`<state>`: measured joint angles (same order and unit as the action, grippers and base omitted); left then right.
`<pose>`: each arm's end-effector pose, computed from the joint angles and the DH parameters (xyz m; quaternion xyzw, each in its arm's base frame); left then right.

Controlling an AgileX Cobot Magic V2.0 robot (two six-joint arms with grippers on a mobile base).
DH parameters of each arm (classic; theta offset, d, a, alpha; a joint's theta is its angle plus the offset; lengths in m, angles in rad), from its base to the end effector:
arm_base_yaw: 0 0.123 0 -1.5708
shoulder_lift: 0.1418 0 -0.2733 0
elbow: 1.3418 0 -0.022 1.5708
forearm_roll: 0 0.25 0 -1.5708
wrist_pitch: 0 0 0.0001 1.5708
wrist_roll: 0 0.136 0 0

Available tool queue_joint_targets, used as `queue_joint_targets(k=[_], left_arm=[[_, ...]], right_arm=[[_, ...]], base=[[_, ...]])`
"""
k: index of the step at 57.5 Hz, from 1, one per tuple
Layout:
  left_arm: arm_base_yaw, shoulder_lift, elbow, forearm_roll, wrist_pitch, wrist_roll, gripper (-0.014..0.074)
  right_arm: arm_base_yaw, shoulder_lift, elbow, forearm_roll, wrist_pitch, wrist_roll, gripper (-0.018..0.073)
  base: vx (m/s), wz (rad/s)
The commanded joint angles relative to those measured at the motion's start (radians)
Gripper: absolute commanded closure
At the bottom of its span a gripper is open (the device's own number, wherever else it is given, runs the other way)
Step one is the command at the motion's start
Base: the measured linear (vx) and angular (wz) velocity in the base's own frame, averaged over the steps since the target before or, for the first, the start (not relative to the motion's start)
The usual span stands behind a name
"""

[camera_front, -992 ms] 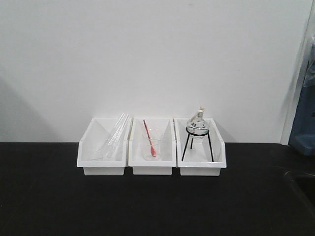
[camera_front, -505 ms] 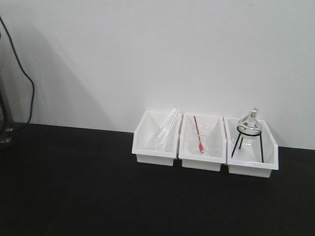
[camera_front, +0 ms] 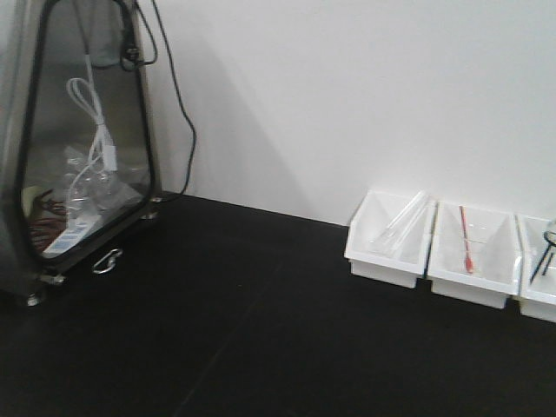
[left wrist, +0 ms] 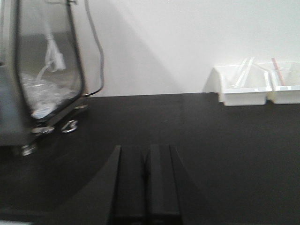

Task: Pick beaker and place in left cabinet
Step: 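Drive the base away from the bench holding the beaker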

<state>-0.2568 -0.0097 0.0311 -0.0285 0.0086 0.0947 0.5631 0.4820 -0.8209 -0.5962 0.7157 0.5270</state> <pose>0.1092 -0.0287 0.2051 0.1105 0.6776 -0.0693 0.7237 0.1288 0.0220 0.3811 -0.0763 0.7651 0.0508 0.6373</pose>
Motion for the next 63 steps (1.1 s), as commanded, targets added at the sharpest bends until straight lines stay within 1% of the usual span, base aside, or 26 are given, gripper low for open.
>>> queue_joint_targets(k=[1, 39, 63], left_arm=[[-0.003, -0.019, 0.016, -0.008, -0.083, -0.004, 0.0595], [-0.003, -0.019, 0.016, -0.008, -0.083, -0.004, 0.0595], [-0.003, -0.019, 0.016, -0.008, -0.083, -0.004, 0.0595]], right_arm=[[-0.003, 0.008, -0.025, -0.037, -0.071, -0.005, 0.0564], [-0.003, 0.008, -0.025, -0.037, -0.071, -0.005, 0.0564], [-0.003, 0.008, -0.025, -0.037, -0.071, -0.005, 0.0564]], base=[[-0.14, 0.55], [-0.14, 0.56], [-0.08, 0.76]])
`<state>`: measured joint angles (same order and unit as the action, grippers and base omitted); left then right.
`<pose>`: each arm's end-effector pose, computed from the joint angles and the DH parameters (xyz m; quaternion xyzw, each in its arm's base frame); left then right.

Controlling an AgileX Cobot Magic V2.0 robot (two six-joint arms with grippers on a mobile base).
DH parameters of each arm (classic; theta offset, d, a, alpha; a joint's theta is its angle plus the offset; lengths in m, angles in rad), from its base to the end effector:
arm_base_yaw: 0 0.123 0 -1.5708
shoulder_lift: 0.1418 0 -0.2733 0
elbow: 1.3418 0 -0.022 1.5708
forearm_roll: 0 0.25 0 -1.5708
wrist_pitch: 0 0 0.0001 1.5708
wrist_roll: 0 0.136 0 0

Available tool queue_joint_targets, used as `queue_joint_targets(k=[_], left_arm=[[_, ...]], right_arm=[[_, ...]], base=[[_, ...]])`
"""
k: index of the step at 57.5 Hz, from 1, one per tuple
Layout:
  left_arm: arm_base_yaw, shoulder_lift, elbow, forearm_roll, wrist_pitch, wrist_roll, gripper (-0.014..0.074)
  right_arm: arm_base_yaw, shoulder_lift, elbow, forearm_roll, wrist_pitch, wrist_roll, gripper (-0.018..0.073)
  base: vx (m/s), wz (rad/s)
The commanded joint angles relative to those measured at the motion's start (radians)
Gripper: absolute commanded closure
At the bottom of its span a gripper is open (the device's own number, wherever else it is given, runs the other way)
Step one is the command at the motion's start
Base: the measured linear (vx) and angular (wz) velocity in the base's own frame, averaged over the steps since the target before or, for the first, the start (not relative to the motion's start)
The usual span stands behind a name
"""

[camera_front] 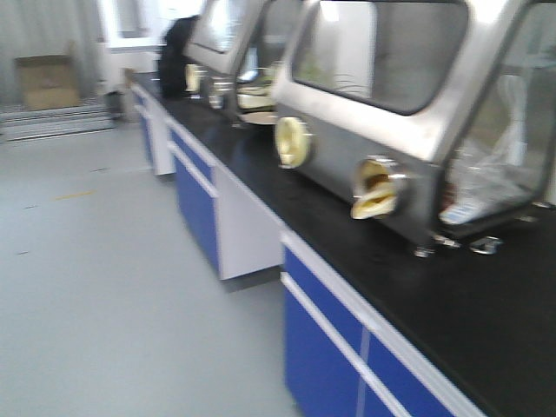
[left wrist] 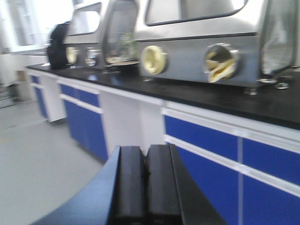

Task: Pick beaker and place in left cabinet
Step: 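Drive the base away from the bench holding the beaker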

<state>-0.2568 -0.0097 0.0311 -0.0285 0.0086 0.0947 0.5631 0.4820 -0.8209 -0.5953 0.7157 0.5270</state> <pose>0.1092 -0.0287 0.2051 0.1105 0.6776 -0.0693 0.7237 0.1288 0.0221 0.3811 -0.0763 0.7652 0.0512 0.6372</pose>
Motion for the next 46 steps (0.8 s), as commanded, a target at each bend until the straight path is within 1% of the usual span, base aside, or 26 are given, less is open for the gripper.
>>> queue_joint_targets(k=[1, 16, 46], left_arm=[[-0.003, -0.019, 0.016, -0.008, -0.083, -0.004, 0.0595], [-0.003, -0.019, 0.016, -0.008, -0.083, -0.004, 0.0595], [-0.003, -0.019, 0.016, -0.008, -0.083, -0.004, 0.0595]], right_arm=[[-0.003, 0.008, -0.025, -0.038, -0.071, -0.005, 0.0564], [-0.002, 0.008, -0.025, -0.038, -0.071, -0.005, 0.0564], [-0.002, 0.008, -0.025, -0.038, -0.071, -0.005, 0.0564]], base=[[-0.02, 0.8], [0.04, 0.68], [0.18, 0.42]])
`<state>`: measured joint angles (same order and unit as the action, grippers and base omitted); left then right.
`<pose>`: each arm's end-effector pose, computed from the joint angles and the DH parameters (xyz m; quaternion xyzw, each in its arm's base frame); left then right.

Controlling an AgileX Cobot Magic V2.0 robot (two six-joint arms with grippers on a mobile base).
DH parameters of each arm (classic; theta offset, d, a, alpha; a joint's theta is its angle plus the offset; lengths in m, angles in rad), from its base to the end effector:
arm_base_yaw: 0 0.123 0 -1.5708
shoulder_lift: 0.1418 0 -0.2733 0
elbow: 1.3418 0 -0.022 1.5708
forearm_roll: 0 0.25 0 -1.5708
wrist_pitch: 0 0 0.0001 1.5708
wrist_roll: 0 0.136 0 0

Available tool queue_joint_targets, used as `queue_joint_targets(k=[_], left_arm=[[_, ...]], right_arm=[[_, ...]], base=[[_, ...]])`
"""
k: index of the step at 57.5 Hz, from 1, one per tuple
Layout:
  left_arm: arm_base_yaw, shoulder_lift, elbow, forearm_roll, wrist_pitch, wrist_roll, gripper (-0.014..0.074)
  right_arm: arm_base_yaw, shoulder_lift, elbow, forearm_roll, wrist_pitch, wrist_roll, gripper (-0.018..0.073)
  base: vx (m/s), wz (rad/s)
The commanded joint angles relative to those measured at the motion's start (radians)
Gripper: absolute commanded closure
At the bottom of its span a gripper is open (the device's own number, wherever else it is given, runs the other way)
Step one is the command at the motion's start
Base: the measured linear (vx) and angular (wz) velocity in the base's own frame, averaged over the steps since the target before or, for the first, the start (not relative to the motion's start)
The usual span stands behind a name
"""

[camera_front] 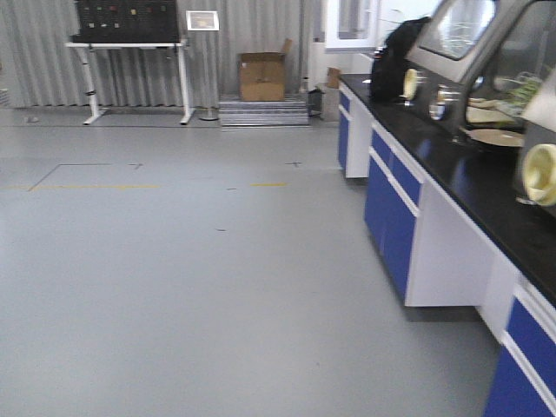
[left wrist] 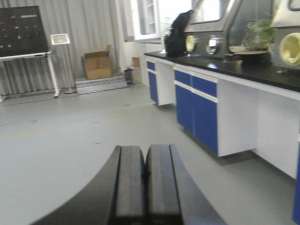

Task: Pick beaker and place in left cabinet
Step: 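Drive the base away from the bench holding the beaker, then drive the base across the room toward the grey cabinet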

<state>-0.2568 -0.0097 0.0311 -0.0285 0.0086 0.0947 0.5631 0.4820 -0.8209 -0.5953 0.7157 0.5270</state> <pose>0.1092 -0.0287 0.2051 0.1105 0.6776 -0.0693 0.7237 0.1288 0.0221 0.3811 -0.0763 0.7652 0.0512 0.6372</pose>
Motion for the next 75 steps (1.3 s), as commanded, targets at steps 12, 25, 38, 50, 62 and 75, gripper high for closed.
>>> queue_joint_targets(k=[12, 25, 38, 50, 62, 75], left_arm=[[-0.003, -0.019, 0.016, -0.008, -0.083, -0.004, 0.0595], [-0.003, -0.019, 0.016, -0.008, -0.083, -0.004, 0.0595], [-0.003, -0.019, 0.016, -0.008, -0.083, -0.004, 0.0595], [-0.003, -0.019, 0.016, -0.008, -0.083, -0.004, 0.0595], [-0.003, -0.019, 0.016, -0.008, -0.083, -0.004, 0.0595], [-0.003, -0.019, 0.016, -0.008, -0.083, -0.004, 0.0595]], right_arm=[[-0.002, 0.008, -0.025, -0.038, -0.071, -0.005, 0.0564], [-0.002, 0.008, -0.025, -0.038, -0.071, -0.005, 0.0564], [-0.002, 0.008, -0.025, -0.038, -0.071, -0.005, 0.0564], [-0.002, 0.008, -0.025, -0.038, -0.071, -0.005, 0.0564], [-0.002, 0.008, -0.025, -0.038, -0.071, -0.005, 0.0564], [-0.002, 0.008, -0.025, -0.038, -0.071, -0.005, 0.0564]], base=[[0.28, 0.33], [0.34, 0.25], [0.42, 0.31], [0.48, 0.25], [0.52, 0.1], [0.57, -0.04]])
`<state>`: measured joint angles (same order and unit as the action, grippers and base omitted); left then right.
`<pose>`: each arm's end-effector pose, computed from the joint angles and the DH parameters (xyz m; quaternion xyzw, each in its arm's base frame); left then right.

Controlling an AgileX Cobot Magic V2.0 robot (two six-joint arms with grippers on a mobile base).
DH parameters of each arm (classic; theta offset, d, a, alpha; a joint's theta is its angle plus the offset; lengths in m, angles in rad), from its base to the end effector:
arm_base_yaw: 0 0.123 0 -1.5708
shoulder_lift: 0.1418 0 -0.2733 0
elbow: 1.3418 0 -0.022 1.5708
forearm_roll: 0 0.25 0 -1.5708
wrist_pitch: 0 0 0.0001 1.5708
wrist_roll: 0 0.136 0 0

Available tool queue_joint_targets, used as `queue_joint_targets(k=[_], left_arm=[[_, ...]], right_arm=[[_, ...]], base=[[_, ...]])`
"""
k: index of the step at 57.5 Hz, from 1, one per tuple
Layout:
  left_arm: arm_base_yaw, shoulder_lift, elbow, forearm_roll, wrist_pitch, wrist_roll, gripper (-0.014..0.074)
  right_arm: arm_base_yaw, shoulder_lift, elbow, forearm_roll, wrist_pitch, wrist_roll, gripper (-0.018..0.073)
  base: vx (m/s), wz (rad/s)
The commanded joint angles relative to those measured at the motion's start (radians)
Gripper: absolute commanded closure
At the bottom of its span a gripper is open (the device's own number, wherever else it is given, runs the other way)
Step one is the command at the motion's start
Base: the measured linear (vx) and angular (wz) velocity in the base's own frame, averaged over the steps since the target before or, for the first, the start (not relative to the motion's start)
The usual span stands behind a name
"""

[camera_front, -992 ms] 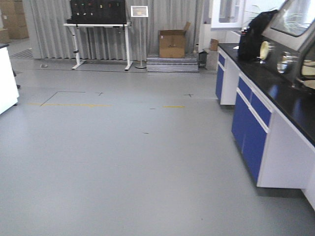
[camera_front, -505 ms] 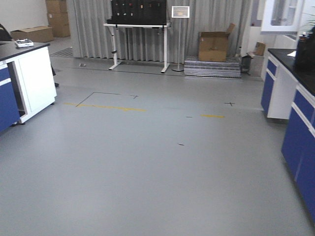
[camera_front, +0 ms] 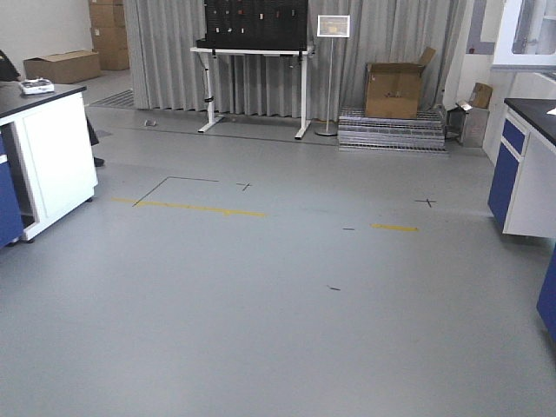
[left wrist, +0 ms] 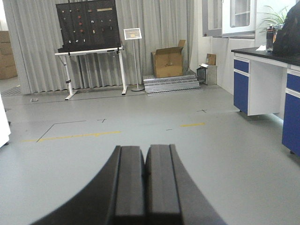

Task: Pick beaker and place in left cabinet
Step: 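Drive the base across the room toward the grey cabinet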

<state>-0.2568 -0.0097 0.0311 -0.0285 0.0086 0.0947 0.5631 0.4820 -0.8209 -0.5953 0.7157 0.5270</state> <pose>0.1092 -0.0287 0.2051 0.1105 0.6776 -0.0693 0.7237 0.1288 0.0221 0.3811 -0.0763 0.7652 0.0512 0.6372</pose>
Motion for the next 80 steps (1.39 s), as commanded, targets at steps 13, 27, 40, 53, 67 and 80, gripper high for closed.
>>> queue_joint_targets(k=[13, 27, 40, 53, 67, 80], left_arm=[[-0.003, -0.019, 0.016, -0.008, -0.083, -0.004, 0.0595], [-0.003, -0.019, 0.016, -0.008, -0.083, -0.004, 0.0595], [-0.003, -0.019, 0.016, -0.008, -0.083, -0.004, 0.0595], [-0.003, -0.019, 0.016, -0.008, -0.083, -0.004, 0.0595], [-0.003, -0.019, 0.016, -0.008, -0.083, -0.004, 0.0595], [-0.003, -0.019, 0.016, -0.008, -0.083, -0.004, 0.0595]], right_arm=[[-0.002, 0.008, -0.025, -0.038, -0.071, -0.005, 0.0564], [-0.002, 0.008, -0.025, -0.038, -0.071, -0.005, 0.0564], [-0.002, 0.008, -0.025, -0.037, -0.071, -0.005, 0.0564], [-0.002, 0.008, -0.025, -0.038, -0.071, -0.005, 0.0564], [-0.002, 0.008, -0.025, -0.038, -0.071, -0.005, 0.0564], [-0.002, 0.008, -0.025, -0.037, -0.071, -0.005, 0.0564]], base=[[0.58, -0.13], [0.6, -0.13], [0.63, -0.08], [0.65, -0.08], [0.68, -0.1], [0.72, -0.15]])
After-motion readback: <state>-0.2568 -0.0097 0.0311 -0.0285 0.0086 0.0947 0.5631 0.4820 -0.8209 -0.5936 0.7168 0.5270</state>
